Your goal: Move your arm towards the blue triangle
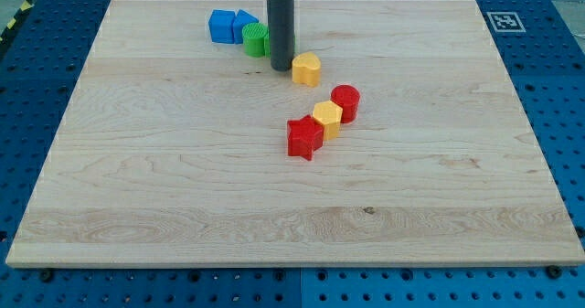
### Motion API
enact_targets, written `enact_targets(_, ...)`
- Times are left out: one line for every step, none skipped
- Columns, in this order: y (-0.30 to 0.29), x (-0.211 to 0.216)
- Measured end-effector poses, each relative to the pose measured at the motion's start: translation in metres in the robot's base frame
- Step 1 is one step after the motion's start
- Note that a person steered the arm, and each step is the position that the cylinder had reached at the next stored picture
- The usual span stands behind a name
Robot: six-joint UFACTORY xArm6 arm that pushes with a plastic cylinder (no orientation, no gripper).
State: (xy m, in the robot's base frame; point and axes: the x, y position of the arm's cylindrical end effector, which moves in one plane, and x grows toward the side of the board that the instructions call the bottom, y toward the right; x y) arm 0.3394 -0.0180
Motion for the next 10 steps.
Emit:
enact_targets(0.026, -0.001)
enact_targets(0.047, 0.012)
enact_targets(0.049, 0.028)
enact_targets(0.047, 0.006)
enact_targets(0.073, -0.007)
enact_targets(0.104, 0.007)
enact_targets(0.105, 0.016)
enact_targets(0.085, 0.017)
enact_targets(0.052, 0.016)
enact_targets(0.019, 0.016)
